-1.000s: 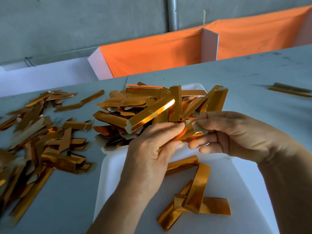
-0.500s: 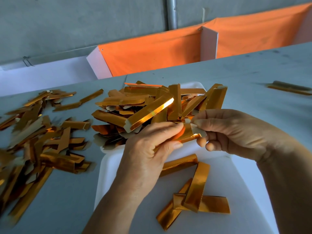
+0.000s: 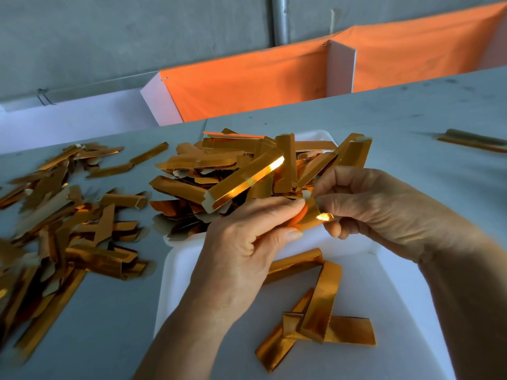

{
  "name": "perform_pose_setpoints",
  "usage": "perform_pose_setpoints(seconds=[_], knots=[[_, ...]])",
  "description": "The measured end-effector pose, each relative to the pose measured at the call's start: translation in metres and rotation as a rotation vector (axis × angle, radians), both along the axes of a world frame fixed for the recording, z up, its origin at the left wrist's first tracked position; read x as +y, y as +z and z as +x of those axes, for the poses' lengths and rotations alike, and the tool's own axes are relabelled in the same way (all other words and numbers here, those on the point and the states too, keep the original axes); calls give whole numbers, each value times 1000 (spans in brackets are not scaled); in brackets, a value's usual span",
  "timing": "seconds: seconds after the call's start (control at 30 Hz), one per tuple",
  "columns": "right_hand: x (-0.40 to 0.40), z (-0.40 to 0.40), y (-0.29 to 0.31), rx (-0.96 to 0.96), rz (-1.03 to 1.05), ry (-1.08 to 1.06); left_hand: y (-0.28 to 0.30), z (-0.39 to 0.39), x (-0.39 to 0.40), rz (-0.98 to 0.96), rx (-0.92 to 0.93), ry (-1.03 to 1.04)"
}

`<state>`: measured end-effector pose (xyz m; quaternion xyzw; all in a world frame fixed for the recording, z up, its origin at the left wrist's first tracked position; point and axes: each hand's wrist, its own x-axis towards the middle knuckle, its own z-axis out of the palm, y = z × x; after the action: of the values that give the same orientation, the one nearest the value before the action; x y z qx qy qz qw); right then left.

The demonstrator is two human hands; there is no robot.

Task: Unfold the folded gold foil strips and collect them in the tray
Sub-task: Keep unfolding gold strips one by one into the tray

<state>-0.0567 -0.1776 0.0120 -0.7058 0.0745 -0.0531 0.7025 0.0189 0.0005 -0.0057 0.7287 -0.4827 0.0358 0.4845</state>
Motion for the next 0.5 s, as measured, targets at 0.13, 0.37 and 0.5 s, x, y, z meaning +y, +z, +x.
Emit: perform_pose_setpoints(seconds=[0.13,0.37,0.5], knots=[[-4,-2,-2,-25,139,67,-1,0,-1,-28,-108,80],[-7,-3,-1,-53,177,68,0,-1,0,-39,-100,147],[-6,-3,0,-85,154,42,2,-1,0,-39,-80,120]])
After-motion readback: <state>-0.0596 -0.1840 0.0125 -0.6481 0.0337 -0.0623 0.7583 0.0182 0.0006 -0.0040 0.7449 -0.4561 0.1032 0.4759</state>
